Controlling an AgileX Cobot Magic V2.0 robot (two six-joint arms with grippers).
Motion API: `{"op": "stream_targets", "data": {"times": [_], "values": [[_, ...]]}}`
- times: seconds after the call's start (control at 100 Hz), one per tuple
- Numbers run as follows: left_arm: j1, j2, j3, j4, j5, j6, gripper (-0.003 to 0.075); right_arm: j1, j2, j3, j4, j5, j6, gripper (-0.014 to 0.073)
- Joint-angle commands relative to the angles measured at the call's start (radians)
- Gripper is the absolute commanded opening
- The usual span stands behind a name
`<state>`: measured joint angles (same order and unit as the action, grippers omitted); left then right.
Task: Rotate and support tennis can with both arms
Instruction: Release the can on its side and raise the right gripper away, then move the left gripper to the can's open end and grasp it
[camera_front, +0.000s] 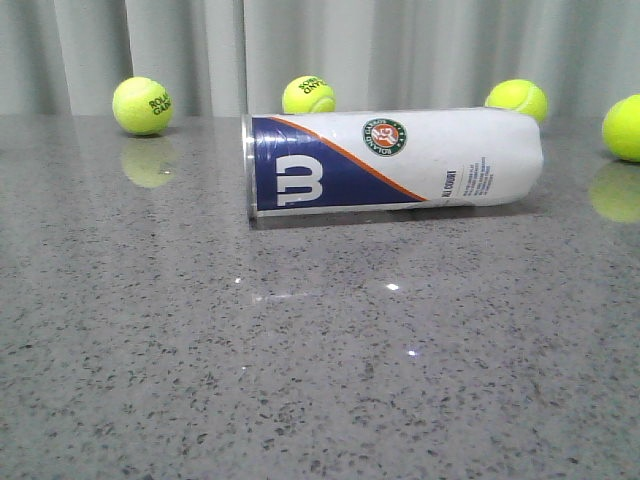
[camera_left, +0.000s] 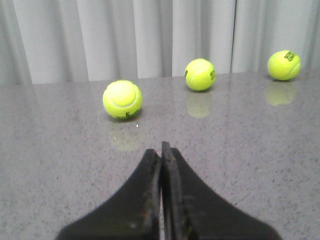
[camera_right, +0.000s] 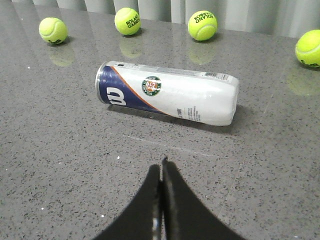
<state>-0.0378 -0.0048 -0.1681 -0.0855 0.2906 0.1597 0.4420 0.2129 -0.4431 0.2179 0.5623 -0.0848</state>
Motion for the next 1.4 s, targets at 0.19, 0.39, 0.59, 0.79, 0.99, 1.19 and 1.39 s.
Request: {"op": "stream_targets", "data": {"times": [0.19, 0.39, 0.59, 0.79, 0.99, 1.19, 1.39], "values": [[-0.007, 0.264, -0.374, -0.051, 0.383, -0.007, -0.0018, -0.003, -0.014, 0.003, -0.005, -0.071, -0.004, -0.0061], [-0.008, 0.520, -0.478, -0.231, 0.455, 0.047, 0.0184, -0.003, -0.014, 0.003, -0.005, -0.071, -0.004, -0.0061], [-0.008, 0.715, -0.515, -0.521, 0.435, 0.175, 0.0521, -0.003, -0.014, 0.003, -0.005, -0.071, -0.004, -0.0061], [-0.031, 0.888, -0.515, -0.925, 0.450, 0.427, 0.0512, -0.003, -0.014, 0.003, -0.005, -0.071, -0.004, -0.0061], [-0.118, 1.071, -0.515, -1.260, 0.448, 0.634, 0.0512, -0.003, -0.014, 0.003, -0.005, -0.071, -0.004, -0.0061], [-0.209, 1.256, -0.515, -1.527, 0.460, 0.799, 0.0512, -0.003, -0.014, 0.003, -0.005, -0.071, -0.004, -0.0061], [-0.271, 1.427, -0.538, -1.760, 0.549, 0.969, 0.0512, -0.003, -0.014, 0.003, -0.005, -0.071, -0.004, -0.0061]]}}
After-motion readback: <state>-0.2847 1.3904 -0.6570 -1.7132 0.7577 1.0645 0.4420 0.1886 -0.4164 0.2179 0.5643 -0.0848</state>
